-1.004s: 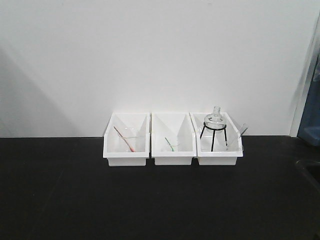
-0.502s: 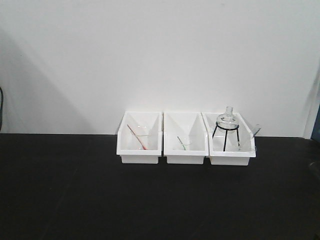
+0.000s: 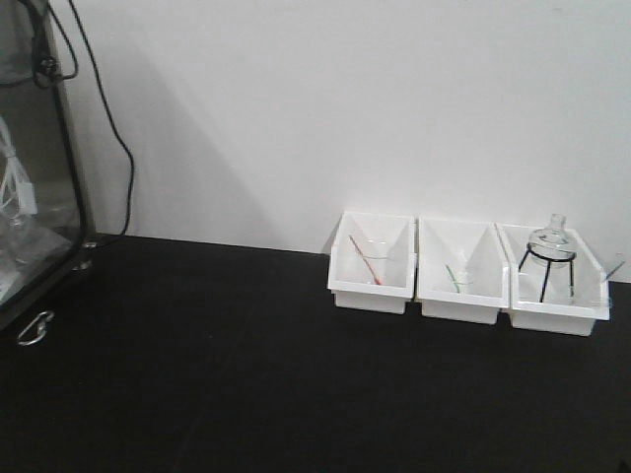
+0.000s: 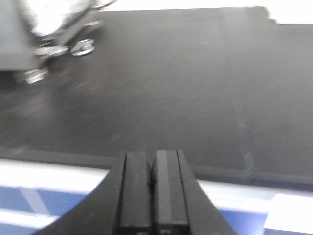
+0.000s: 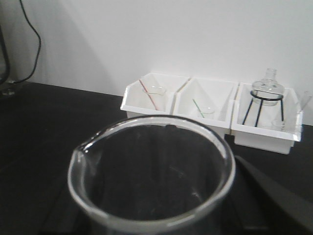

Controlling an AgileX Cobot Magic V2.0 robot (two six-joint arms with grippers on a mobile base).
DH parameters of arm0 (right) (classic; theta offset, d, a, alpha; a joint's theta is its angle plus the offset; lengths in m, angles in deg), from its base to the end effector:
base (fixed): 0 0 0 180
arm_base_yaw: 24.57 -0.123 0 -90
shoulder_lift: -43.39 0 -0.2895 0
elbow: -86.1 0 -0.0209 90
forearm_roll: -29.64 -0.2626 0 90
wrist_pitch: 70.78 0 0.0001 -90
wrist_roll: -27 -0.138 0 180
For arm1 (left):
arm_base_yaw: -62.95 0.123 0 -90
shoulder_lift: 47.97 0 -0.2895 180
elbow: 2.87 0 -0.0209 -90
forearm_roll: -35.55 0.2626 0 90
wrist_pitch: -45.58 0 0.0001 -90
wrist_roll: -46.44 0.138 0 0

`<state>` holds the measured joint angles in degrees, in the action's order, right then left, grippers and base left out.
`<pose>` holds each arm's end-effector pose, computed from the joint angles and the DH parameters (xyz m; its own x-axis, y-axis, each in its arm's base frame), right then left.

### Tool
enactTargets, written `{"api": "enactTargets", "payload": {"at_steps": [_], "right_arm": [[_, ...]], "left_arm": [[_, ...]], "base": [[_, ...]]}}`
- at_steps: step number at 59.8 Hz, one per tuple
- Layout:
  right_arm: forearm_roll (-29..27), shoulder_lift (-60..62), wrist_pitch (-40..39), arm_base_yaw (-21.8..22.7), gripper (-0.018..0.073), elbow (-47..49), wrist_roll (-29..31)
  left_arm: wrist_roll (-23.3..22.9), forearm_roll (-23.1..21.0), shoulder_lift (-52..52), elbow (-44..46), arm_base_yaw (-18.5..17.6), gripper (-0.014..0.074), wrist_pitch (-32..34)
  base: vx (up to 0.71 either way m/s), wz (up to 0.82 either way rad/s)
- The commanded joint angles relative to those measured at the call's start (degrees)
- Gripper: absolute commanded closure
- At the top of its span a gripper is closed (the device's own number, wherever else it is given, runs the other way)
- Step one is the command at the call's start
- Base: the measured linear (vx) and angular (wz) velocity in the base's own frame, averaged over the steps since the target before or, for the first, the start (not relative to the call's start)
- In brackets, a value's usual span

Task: Pick beaker and place in left cabinet
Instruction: 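Drive the base away from the bench holding the beaker in the right gripper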

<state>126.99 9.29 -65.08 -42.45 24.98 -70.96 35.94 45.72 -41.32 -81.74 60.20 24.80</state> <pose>0.1570 0.0363 0.2715 -0.0766 -0.0142 -0.9970 -0.2113 0.9774 0.0023 0.1053 0.0036 0.1598 -0.2751 -0.0039 -0.9614 -0.0170 0.9999 0.0008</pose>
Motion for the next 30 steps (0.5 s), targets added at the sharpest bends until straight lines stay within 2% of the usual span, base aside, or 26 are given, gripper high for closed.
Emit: {"api": "enactTargets", "payload": {"at_steps": [1, 30], "right_arm": [[1.12, -0.20, 1.51, 0.23, 0.0564, 1.74, 0.25], [1.12, -0.20, 1.51, 0.23, 0.0564, 1.74, 0.25]], "left_arm": [[-0.23, 0.19, -0.56, 0.89, -0.31, 0.0593, 4.29], [-0.23, 0.19, -0.56, 0.89, -0.31, 0.0593, 4.29]], "base": [[-0.10, 0.39], [-0.13, 0.49]]}}
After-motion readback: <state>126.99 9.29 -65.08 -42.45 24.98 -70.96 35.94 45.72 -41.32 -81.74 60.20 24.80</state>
